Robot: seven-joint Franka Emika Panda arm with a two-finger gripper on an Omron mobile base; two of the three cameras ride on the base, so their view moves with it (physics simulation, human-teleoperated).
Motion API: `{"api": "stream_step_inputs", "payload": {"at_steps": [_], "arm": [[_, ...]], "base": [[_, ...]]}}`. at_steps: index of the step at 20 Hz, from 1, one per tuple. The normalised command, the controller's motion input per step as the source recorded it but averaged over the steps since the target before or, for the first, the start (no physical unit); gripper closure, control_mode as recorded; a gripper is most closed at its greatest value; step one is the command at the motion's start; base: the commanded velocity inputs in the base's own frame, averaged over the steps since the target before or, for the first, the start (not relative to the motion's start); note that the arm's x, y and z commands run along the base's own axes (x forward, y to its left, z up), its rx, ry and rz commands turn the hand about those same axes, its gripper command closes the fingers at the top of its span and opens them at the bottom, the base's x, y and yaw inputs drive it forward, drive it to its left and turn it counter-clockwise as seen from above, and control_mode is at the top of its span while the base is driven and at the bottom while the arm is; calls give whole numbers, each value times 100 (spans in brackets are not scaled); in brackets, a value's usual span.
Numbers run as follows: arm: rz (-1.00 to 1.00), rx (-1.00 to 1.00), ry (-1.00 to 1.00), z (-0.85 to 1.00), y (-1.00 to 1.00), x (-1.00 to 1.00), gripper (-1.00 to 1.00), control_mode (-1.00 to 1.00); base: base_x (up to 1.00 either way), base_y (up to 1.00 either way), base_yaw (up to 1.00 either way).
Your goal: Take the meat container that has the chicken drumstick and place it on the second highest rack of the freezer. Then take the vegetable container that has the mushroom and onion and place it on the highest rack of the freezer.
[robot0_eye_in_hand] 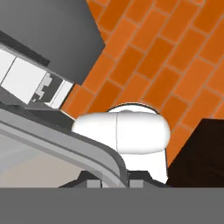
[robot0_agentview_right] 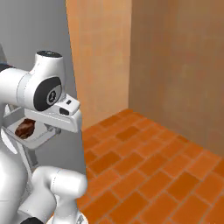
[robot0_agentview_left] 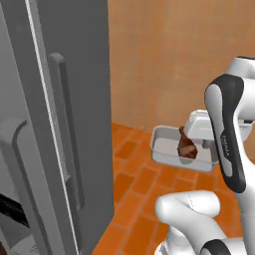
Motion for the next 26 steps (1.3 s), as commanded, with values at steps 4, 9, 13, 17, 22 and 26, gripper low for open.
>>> {"api": "stream_step_inputs", "payload": {"at_steps": [4,9,13,17,22,26], "arm": [[0,0,0,0,0,0,100,100],[0,0,0,0,0,0,100,100],[0,0,0,0,0,0,100,100],[0,0,0,0,0,0,100,100],[0,0,0,0,0,0,100,100],[0,0,0,0,0,0,100,100]], "base": [[44,-21,65],[16,-40,60],[8,-44,60],[44,-35,59],[58,-36,55],[97,-26,46]]}}
